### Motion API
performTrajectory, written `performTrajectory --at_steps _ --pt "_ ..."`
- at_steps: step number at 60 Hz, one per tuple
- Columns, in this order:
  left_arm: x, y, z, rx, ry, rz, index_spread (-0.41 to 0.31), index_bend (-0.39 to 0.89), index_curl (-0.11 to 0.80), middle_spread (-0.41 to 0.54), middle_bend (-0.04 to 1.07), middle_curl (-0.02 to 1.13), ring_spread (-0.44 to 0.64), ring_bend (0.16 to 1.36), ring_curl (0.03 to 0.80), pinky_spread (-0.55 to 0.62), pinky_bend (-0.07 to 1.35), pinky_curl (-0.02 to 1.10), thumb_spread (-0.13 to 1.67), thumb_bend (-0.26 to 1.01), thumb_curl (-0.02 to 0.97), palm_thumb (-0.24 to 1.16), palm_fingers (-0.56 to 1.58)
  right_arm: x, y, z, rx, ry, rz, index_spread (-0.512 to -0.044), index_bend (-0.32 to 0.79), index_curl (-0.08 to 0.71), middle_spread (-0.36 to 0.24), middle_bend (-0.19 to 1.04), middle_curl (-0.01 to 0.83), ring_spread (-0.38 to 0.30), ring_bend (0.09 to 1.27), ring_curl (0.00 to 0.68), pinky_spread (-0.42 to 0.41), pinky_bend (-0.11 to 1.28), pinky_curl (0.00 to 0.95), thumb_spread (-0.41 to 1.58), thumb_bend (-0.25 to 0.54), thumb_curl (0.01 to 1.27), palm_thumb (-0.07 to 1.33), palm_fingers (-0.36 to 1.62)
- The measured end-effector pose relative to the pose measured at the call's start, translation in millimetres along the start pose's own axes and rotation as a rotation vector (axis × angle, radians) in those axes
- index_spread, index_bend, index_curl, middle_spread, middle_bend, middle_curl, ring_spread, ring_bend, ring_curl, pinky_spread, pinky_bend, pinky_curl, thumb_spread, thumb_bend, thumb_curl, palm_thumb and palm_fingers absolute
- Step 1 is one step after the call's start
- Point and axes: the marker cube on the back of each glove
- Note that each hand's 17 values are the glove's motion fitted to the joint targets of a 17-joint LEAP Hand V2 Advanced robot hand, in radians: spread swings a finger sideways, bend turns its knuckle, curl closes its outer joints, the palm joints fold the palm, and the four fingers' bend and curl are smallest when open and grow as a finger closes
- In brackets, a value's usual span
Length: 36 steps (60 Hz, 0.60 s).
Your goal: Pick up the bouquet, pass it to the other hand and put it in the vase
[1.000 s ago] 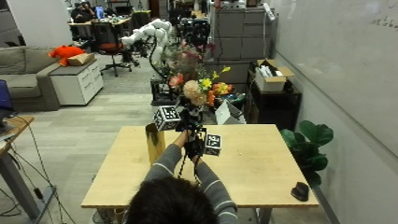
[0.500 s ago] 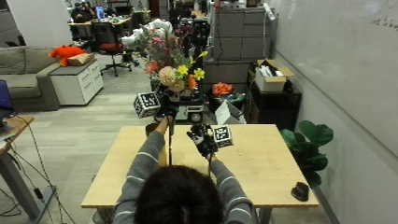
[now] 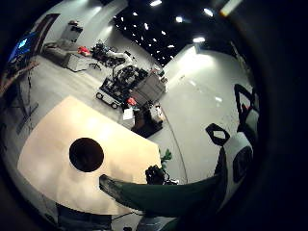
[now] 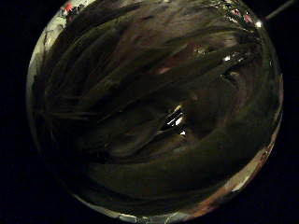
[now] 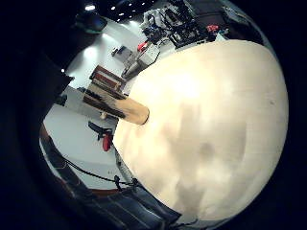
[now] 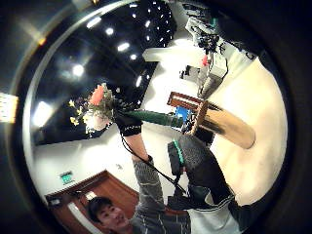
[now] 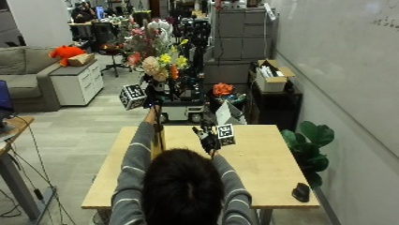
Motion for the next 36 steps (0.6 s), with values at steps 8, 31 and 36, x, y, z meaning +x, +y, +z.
performTrajectory --at_steps 8,31,36 --pt "-8 -16 5 0.007 0.005 -0.002 -0.374 0.53 0.616 -0.357 0.81 0.59 -0.39 0.88 0.485 -0.41 0.70 0.49 1.10 -0.02 0.460 0.68 1.40 14 -4 1 -0.015 0.038 -0.007 -0.368 0.13 0.277 -0.123 0.19 0.370 -0.104 0.41 0.331 0.148 0.39 0.346 1.04 -0.025 0.40 0.59 0.47" --pt "-53 -33 19 -0.027 0.006 -0.025 -0.377 0.52 0.633 -0.356 0.82 0.58 -0.38 0.88 0.484 -0.41 0.71 0.49 1.10 -0.02 0.465 0.67 1.40 50 -1 -17 0.019 0.145 0.127 -0.365 0.15 0.277 -0.124 0.19 0.361 -0.099 0.38 0.329 0.146 0.32 0.340 1.05 -0.023 0.39 0.60 0.48" --pt "-63 -37 23 -0.039 0.009 -0.038 -0.375 0.52 0.634 -0.354 0.82 0.58 -0.38 0.88 0.484 -0.41 0.71 0.49 1.10 -0.02 0.466 0.67 1.40 49 -5 -18 0.008 0.111 -0.089 -0.360 0.15 0.283 -0.123 0.19 0.359 -0.099 0.37 0.326 0.142 0.30 0.337 1.05 -0.024 0.39 0.60 0.49"
